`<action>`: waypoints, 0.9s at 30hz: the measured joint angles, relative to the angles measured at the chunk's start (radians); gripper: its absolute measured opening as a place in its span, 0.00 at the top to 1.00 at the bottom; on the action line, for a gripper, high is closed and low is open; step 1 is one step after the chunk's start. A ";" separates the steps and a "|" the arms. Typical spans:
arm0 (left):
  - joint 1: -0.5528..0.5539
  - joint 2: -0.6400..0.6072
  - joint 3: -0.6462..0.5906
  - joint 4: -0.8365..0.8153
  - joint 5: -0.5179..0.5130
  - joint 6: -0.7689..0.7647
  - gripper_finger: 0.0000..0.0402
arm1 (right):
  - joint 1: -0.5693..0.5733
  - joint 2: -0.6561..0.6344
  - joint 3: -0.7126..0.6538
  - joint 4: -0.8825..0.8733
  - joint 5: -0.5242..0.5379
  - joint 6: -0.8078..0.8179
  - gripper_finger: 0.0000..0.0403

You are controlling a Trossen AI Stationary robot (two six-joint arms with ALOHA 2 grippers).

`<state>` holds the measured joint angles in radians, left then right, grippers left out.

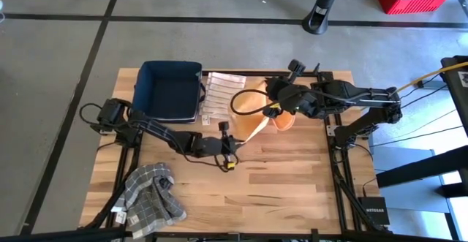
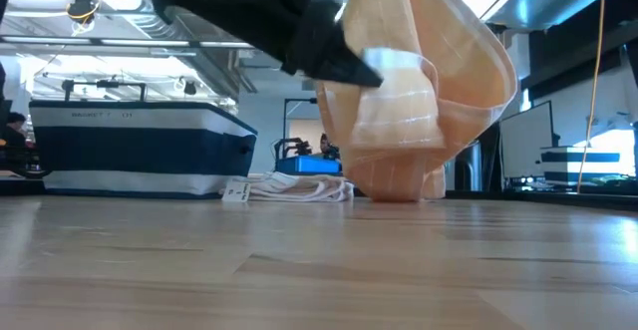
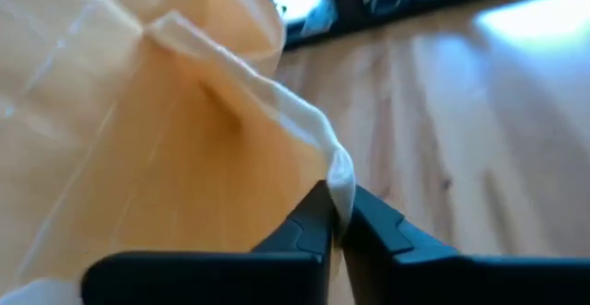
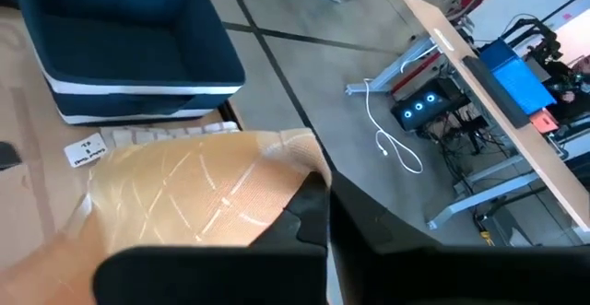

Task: Fold towel
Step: Fold the orange towel

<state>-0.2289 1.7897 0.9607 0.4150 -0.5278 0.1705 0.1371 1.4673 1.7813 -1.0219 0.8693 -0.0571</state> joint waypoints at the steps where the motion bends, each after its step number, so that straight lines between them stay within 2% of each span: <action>1: 0.001 -0.001 0.001 -0.020 -0.001 0.000 0.97 | 0.000 0.000 0.000 -0.003 -0.016 0.003 0.99; 4: -0.021 -0.042 0.028 -0.160 -0.009 0.001 0.99 | 0.000 0.000 0.000 -0.008 -0.080 0.000 0.98; 7: -0.069 -0.147 0.104 -0.376 -0.008 -0.013 0.99 | 0.000 0.001 0.000 -0.018 -0.092 0.000 0.94; 12: -0.143 -0.320 0.333 -0.797 -0.007 -0.072 0.99 | -0.036 0.000 -0.024 -0.043 -0.095 -0.001 0.78; 15: -0.159 -0.405 0.492 -0.935 -0.007 -0.107 0.99 | -0.072 0.001 -0.043 -0.047 -0.106 -0.007 0.69; 18: -0.157 -0.470 0.598 -1.060 0.016 -0.118 0.99 | -0.094 0.000 -0.045 -0.068 -0.168 -0.003 0.63; 23: -0.158 -0.545 0.611 -1.285 0.193 -0.243 0.99 | -0.091 0.000 -0.045 -0.105 -0.250 0.025 0.59; 27: -0.183 -0.541 0.534 -1.357 0.223 -0.284 1.00 | -0.091 0.000 -0.083 -0.077 -0.389 0.034 0.58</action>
<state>-0.4116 1.2488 1.4951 -0.9416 -0.3052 -0.1132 0.0460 1.4671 1.6979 -1.0988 0.4805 -0.0233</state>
